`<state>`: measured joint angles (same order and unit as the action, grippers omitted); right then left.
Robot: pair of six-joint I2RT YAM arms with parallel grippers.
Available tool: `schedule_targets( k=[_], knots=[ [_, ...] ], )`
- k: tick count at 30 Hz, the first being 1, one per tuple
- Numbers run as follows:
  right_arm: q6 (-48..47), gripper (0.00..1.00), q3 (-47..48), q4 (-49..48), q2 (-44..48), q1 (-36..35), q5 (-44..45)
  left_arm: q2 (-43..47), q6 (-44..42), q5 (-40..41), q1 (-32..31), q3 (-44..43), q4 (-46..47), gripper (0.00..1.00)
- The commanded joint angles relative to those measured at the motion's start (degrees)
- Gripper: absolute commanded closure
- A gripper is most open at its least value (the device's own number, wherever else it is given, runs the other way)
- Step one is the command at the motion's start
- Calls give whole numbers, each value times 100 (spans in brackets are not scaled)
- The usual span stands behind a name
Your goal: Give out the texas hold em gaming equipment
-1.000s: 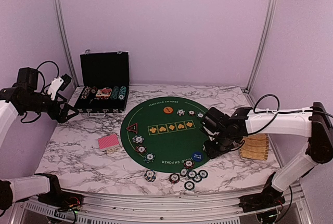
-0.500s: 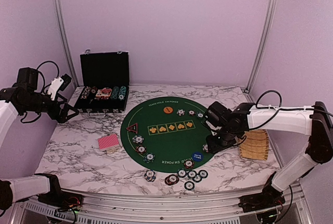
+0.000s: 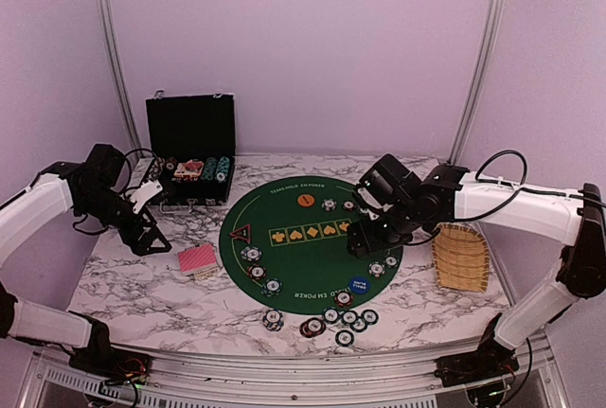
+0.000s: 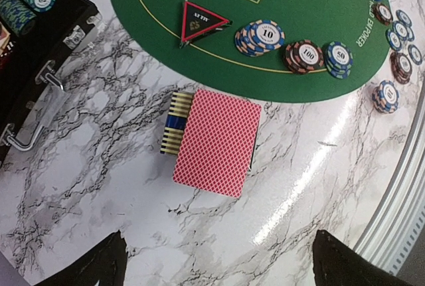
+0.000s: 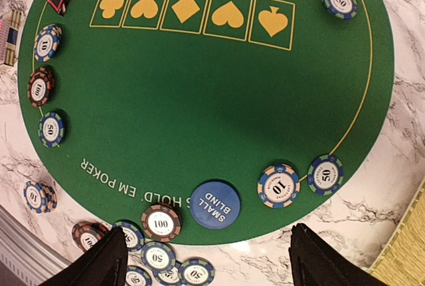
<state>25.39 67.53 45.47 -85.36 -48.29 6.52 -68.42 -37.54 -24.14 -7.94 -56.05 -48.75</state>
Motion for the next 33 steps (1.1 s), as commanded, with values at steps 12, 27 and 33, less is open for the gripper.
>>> schedule_targets(
  k=[12, 27, 33],
  knots=[
    [249, 5, 37, -475, 405, -74, -170, -1370, -995, 1198, -953, 183, 648, 1],
    [281, 3, -20, -553, 519, -75, -270, -1938, -1138, 1578, -1316, 66, 838, 1],
    [283, 3, -29, -501, 572, -75, -242, -2182, -1131, 1637, -1365, -23, 851, 1]
  ],
)
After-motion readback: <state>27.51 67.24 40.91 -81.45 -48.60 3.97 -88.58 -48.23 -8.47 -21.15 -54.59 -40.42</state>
